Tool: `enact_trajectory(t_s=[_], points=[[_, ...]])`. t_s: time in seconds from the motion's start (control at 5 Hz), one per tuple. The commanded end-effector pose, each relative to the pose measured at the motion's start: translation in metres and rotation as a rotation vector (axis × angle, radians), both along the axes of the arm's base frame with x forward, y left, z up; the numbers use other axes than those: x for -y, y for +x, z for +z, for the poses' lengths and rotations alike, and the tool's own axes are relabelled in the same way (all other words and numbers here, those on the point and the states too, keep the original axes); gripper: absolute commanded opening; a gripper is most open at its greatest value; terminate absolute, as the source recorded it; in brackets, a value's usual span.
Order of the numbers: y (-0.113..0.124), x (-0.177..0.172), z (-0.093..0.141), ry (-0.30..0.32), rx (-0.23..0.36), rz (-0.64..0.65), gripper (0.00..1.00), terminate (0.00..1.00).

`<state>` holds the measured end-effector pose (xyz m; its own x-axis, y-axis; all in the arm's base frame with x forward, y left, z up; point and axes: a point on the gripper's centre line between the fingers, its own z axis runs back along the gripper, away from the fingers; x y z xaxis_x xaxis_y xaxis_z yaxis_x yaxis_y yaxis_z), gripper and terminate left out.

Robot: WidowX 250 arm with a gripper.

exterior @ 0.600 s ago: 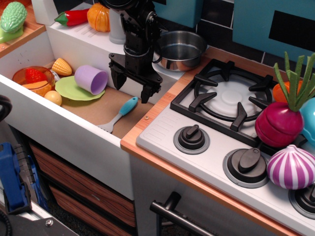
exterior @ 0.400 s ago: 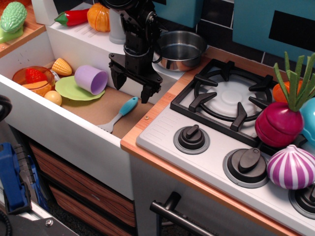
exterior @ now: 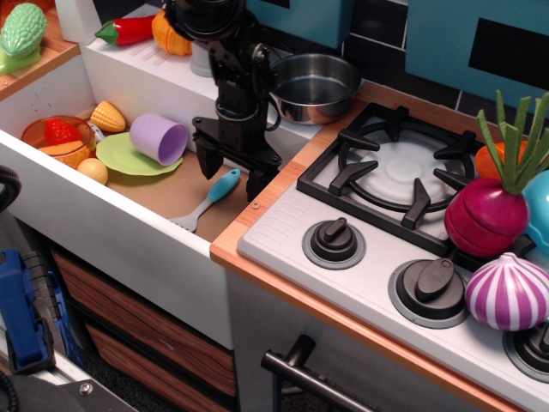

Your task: Put spatula in pan

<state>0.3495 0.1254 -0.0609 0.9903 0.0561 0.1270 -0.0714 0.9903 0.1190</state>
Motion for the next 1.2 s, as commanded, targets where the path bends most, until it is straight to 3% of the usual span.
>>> enact_trajectory(t_s=[0.0,0.2,0.4,0.6,1.0], points=[[0.009,-0.011,0.001,-0.008,0.06,0.017,1.0,0.0],[0.002,-0.009,-0.011,-0.031,0.072,0.028,0.0,0.0],[0.003,-0.002,-0.013,-0.026,0.08,0.035,0.0,0.0],[0.007,0.007,0.003,0.008,0.05,0.037,0.0,0.0],[0.007,0.006,0.057,0.091,-0.043,-0.052,0.0,0.0]])
